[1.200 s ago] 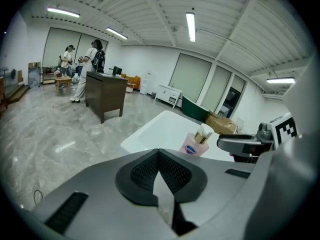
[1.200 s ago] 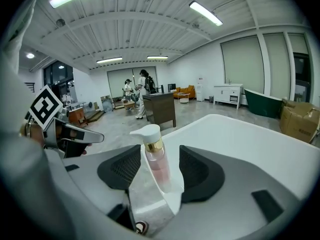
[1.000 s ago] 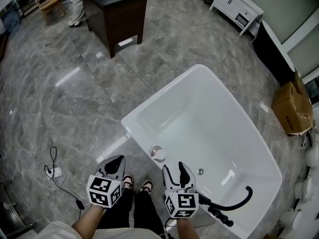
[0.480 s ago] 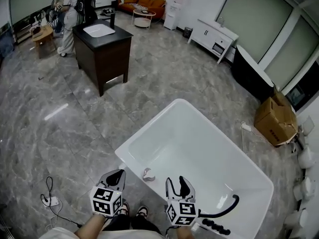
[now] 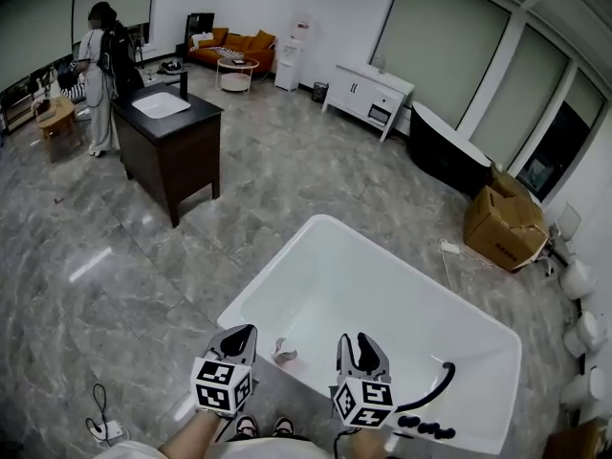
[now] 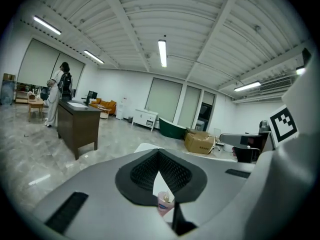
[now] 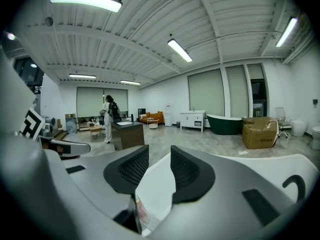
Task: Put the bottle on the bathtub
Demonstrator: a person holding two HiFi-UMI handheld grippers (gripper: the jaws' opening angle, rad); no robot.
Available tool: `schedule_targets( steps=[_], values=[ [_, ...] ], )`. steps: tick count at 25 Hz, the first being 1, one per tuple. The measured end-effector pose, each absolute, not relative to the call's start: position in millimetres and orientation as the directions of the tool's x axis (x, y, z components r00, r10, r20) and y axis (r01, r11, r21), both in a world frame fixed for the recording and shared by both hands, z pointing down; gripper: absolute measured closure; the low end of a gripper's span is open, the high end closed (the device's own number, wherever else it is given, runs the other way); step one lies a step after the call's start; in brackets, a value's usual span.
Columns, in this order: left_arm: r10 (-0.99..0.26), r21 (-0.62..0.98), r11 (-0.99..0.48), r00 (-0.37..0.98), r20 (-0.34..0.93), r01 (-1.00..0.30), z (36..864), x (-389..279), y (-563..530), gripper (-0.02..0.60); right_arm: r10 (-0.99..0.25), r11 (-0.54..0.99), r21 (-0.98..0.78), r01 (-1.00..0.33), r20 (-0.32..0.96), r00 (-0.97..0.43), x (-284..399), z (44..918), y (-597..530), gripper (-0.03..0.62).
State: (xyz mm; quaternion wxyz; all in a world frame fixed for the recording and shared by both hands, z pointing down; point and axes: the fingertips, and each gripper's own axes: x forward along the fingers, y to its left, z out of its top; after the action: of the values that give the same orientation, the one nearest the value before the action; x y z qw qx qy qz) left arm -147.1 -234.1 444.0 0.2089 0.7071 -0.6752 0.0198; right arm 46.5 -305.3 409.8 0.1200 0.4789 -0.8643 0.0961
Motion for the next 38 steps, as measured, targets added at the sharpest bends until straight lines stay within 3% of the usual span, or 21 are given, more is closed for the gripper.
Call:
schedule_targets(
  steps=[15, 38],
  values=[
    [-0.936, 0.256, -0.117, 0.192, 0.294, -0.960, 437, -106, -242, 0.578, -0.895, 0.314, -0.096, -0.945, 0.302, -0.328, 109, 400, -286, 0.544],
    [-0.949, 0.188, 0.098, -0.035, 0.312, -0.977, 418, -97, -202, 0.578, -0.836, 0.455, -0.087, -0.886, 0.301, -0.459, 132, 395, -284, 0.566]
  ],
)
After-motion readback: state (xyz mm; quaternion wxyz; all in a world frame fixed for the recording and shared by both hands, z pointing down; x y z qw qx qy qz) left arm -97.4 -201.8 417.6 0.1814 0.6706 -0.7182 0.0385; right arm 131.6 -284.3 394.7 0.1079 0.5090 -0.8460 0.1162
